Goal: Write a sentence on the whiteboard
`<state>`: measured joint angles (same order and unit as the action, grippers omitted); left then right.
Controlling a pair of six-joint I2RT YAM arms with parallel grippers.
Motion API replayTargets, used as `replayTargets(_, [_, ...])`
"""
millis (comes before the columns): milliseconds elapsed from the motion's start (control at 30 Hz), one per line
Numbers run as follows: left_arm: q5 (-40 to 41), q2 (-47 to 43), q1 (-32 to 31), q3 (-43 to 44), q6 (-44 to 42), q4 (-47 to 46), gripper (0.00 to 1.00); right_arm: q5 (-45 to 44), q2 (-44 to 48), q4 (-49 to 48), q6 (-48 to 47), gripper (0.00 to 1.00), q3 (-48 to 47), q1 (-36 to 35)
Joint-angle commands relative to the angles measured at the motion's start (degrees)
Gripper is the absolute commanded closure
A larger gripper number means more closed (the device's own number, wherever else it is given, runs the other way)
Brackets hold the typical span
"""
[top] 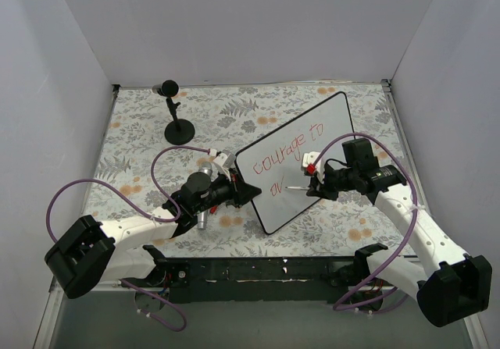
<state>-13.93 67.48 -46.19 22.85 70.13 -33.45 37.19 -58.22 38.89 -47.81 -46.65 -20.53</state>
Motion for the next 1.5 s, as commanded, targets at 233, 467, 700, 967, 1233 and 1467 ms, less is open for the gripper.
replayTargets(233, [-0.8, -1.4, 0.0, -1.1, -3.2, 0.8, 1.0, 0.3, 0.0, -3.7, 1.2, 0.99, 0.9, 2.0])
replayTargets(467, [-0.6, -2.0, 0.0, -1.3, -2.8, 0.8, 1.0, 0.8, -0.1, -3.7, 1.2, 0.99, 0.8, 2.0])
replayTargets(700, [-0.6, -2.1, 0.0, -1.5, -2.6, 0.5, 1.0, 1.1, 0.0, -3.7, 1.1, 0.99, 0.9, 2.3])
replayTargets(967, [-0.6, -2.4, 0.0, -1.8, -2.5, 0.1, 1.0, 1.4, 0.2, -3.1, 0.4, 0.99, 1.3, 3.0])
replayTargets(1233, [-0.9, -1.8, 0.1, -1.8, -2.2, -0.9, 1.0, 1.3, -2.2, -3.6, 0.6, 0.99, 1.1, 3.0])
replayTargets(1467, [-1.1, -1.9, 0.1, -1.8, -2.0, -0.7, 1.0, 2.0, -3.6, -4.7, 1.6, 0.99, 0.6, 2.9])
